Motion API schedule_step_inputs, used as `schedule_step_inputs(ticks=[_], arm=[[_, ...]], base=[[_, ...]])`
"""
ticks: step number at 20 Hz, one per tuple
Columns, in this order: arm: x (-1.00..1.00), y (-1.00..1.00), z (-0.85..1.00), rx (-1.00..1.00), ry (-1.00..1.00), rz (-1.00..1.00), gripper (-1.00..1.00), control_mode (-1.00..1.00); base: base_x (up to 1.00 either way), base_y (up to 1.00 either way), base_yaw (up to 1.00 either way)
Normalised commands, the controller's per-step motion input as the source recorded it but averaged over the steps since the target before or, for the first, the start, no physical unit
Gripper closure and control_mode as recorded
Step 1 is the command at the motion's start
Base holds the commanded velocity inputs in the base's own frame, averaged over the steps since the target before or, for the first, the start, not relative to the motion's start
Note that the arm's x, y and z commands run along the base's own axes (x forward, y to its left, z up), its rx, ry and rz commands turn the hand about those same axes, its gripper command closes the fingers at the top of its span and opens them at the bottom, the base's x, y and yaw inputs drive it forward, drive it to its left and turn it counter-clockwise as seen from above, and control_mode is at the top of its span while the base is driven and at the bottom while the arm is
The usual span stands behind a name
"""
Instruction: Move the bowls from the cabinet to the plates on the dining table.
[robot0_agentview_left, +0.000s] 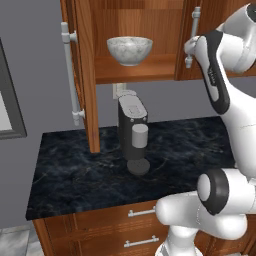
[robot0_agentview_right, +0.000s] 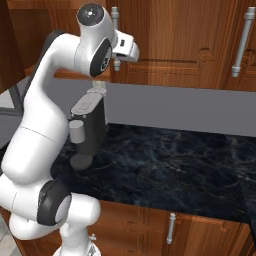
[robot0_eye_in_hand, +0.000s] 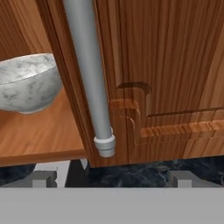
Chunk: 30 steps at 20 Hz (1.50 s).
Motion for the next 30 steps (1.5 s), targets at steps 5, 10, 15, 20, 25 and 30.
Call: schedule_step_inputs(ticks=[5,10,15,20,25,30], arm=[[0.25,0.00,0.03,0.00,0.00,0.00,-1.00,-1.00],[0.26,0.00,0.00,0.00,0.00,0.01,-1.00,-1.00],[0.21,0.00,0.00,0.00,0.00,0.01,-1.00,-1.00],[0.35,0.00,0.00,0.00,0.00,0.00,-1.00,-1.00],[0.38,0.00,0.00,0.00,0.00,0.01,-1.00,-1.00],[0.27,0.00,0.00,0.00,0.00,0.01,-1.00,-1.00]], base=[[0.00,0.00,0.00],[0.00,0.00,0.00],[0.00,0.00,0.00],[0.00,0.00,0.00],[0.00,0.00,0.00],[0.00,0.00,0.00]])
